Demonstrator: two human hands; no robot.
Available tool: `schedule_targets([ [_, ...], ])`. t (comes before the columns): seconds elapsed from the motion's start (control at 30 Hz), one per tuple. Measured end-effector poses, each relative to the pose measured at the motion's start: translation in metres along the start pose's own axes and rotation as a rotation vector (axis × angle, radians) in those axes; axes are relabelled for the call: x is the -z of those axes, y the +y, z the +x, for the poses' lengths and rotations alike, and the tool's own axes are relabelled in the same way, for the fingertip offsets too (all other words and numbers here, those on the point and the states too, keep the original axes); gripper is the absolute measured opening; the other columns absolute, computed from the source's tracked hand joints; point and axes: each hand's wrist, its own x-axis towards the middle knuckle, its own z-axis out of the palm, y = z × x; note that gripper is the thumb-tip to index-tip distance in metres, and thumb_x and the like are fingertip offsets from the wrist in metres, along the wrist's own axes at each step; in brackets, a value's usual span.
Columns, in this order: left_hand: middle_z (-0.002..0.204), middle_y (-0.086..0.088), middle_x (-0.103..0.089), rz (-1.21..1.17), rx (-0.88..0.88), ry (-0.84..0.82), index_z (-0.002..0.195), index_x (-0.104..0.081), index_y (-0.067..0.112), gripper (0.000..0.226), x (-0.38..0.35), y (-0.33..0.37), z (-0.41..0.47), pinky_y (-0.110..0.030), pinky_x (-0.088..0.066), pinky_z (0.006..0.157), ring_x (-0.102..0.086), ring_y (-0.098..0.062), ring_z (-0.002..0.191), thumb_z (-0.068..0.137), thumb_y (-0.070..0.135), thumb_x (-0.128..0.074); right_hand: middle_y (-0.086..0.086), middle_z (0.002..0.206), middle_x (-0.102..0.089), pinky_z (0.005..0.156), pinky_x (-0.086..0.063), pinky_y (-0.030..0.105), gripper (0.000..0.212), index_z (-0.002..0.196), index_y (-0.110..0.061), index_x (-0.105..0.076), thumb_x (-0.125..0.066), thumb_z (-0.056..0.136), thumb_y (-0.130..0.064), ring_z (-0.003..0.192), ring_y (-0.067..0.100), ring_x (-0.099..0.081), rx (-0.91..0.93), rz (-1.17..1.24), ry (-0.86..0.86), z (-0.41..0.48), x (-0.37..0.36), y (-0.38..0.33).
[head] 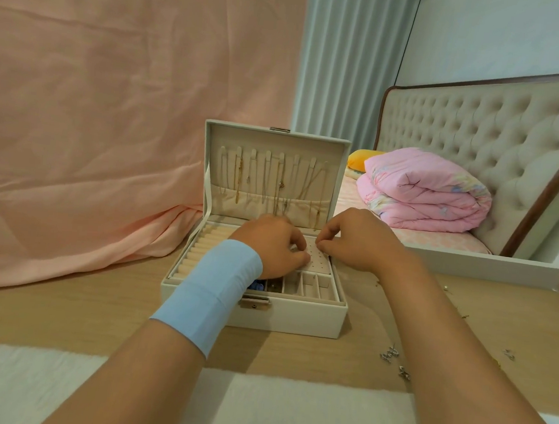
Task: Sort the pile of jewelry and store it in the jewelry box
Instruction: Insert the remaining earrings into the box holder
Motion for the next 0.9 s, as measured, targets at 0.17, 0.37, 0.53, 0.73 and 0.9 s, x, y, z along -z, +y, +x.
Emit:
schedule_targets([
  [0.17, 0.126, 0.006, -0.056, 0.011, -0.003, 0.000, 0.122, -0.064, 0.036, 0.036, 0.000, 0.001, 0.001, -0.035, -0.043, 0.097, -0.048, -0.017, 0.116, 0.091, 0.052, -0.055, -0.012, 0.091, -0.075, 0.087, -0.058, 0.040, 0.023, 0.081, -0.029, -0.080, -0.060, 0.085, -0.020, 0.091, 0.012, -0.067, -0.015, 0.087, -0.037, 0.000, 0.006, 0.000],
  [0.37, 0.130, 0.005, -0.056, 0.066, -0.017, 0.052, 0.123, -0.064, 0.036, 0.037, 0.001, 0.011, -0.001, -0.038, -0.037, 0.104, -0.046, -0.019, 0.123, 0.092, 0.052, -0.052, -0.013, 0.095, -0.073, 0.091, -0.054, 0.035, 0.027, 0.083, -0.035, -0.076, -0.058, 0.087, -0.015, 0.095, 0.008, -0.065, -0.016, 0.211, 0.017, -0.014, 0.015, -0.001],
  [0.53, 0.114, 0.006, -0.059, 0.026, -0.166, 0.152, 0.112, -0.069, 0.035, 0.028, -0.001, 0.043, -0.007, -0.033, -0.037, 0.097, -0.048, -0.017, 0.115, 0.092, 0.048, -0.054, -0.014, 0.094, -0.072, 0.084, -0.057, 0.037, 0.021, 0.092, -0.033, -0.078, -0.060, 0.088, -0.021, 0.090, 0.010, -0.066, -0.011, 0.143, -0.059, -0.044, 0.030, 0.011],
  [0.73, 0.107, 0.013, -0.061, 0.113, -0.322, 0.051, 0.108, -0.068, 0.037, 0.023, -0.016, 0.085, -0.029, -0.030, -0.031, 0.095, -0.049, -0.012, 0.106, 0.092, 0.046, -0.054, -0.019, 0.081, -0.067, 0.057, -0.042, 0.012, 0.014, 0.091, -0.032, -0.078, -0.070, 0.087, -0.021, 0.075, 0.005, -0.064, -0.055, 0.031, -0.255, -0.097, 0.056, 0.037],
  [0.9, 0.113, 0.012, -0.064, 0.287, -0.405, 0.001, 0.112, -0.068, 0.037, 0.026, -0.032, 0.112, -0.050, -0.035, -0.029, 0.107, -0.048, -0.015, 0.111, 0.092, 0.045, -0.054, -0.017, 0.076, -0.064, 0.062, -0.044, 0.019, 0.016, 0.091, -0.034, -0.079, -0.080, 0.081, -0.021, 0.069, 0.001, -0.059, -0.113, 0.000, -0.324, -0.127, 0.048, 0.044],
])
